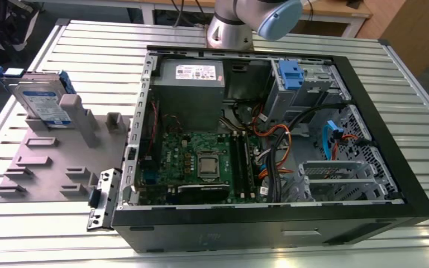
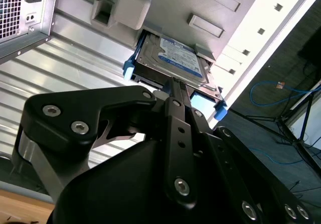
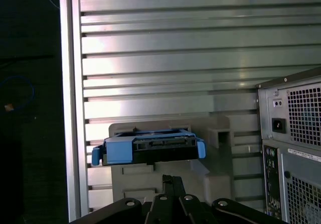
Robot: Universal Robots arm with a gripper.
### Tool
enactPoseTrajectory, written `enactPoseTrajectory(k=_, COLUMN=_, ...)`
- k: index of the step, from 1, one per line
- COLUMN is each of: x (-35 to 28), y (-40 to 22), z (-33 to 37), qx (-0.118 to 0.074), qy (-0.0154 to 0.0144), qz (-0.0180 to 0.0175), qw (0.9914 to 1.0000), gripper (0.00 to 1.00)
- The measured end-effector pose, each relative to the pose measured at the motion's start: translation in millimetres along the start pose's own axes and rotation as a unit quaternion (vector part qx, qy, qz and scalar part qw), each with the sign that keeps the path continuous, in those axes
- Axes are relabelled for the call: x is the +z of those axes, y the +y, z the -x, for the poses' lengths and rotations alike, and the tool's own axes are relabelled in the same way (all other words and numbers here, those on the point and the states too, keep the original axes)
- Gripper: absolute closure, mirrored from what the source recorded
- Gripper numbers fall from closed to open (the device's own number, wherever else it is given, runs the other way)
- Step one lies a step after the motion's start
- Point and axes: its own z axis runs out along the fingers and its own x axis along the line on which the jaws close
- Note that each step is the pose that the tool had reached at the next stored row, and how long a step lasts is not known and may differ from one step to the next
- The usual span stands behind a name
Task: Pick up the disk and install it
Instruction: 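Reach for the disk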
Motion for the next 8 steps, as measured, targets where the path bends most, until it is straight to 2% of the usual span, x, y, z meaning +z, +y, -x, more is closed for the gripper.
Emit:
enactPoseTrajectory(k=4, x=5.7, y=0.5, z=-1.2, qx=0.0, qy=0.0001, qz=-0.0001, qw=1.0, gripper=0.89)
enactPoseTrajectory(k=8, x=9.9, y=4.2, z=-4.8, qx=0.0, qy=0.0001, qz=-0.0001, qw=1.0, gripper=0.89)
